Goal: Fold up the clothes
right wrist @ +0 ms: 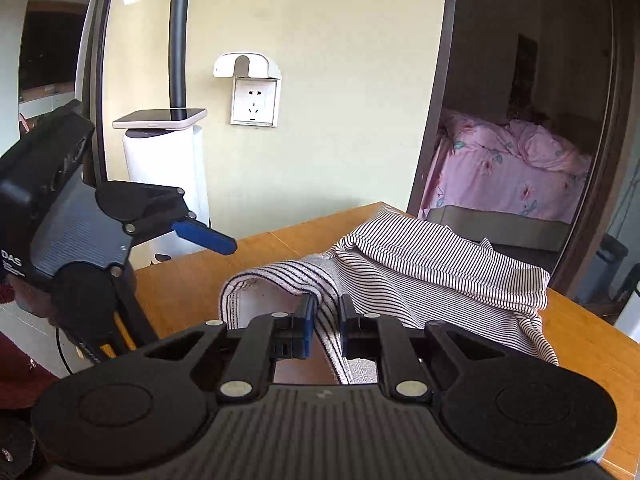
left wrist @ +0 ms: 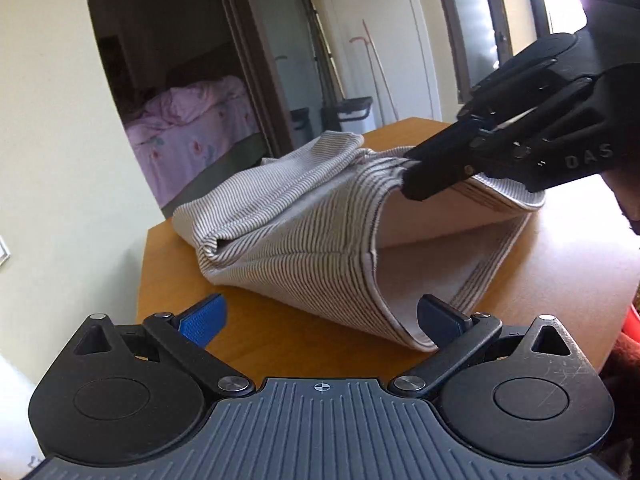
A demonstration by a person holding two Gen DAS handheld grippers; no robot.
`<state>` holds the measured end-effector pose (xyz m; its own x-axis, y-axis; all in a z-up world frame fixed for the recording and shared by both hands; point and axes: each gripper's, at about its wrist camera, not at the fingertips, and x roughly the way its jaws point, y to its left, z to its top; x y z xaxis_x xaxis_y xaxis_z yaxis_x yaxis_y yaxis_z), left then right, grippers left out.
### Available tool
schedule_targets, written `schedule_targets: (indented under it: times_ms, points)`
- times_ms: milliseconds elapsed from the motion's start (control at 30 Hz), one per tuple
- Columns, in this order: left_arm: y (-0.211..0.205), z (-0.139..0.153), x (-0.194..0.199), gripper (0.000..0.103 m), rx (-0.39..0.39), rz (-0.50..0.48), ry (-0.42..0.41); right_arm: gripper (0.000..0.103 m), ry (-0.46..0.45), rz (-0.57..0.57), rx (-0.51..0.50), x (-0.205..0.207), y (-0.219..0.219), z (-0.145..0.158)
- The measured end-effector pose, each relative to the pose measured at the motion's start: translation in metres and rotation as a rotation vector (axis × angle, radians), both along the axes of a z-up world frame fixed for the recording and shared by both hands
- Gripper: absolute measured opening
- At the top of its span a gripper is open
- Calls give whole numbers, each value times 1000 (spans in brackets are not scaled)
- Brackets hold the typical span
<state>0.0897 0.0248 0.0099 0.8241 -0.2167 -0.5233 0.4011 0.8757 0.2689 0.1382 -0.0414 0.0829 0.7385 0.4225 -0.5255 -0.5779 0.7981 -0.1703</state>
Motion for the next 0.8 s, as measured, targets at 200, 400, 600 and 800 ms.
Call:
schedule_targets:
  times_ms: [200, 400, 600, 800]
  points:
    - [22, 2, 18, 103, -34, 174, -37, 56, -13, -114, -92, -16, -34, -26]
    - [43, 2, 10, 103, -57, 219, -32, 60, -31, -231, -143, -27, -66, -45]
    - [49, 4, 5, 103, -54, 261, -42, 52, -185, -362, -235, -8, -68, -33]
    - [70, 17, 4, 103, -82, 351, -54, 31, -173, -386, -168, -2, -87, -4]
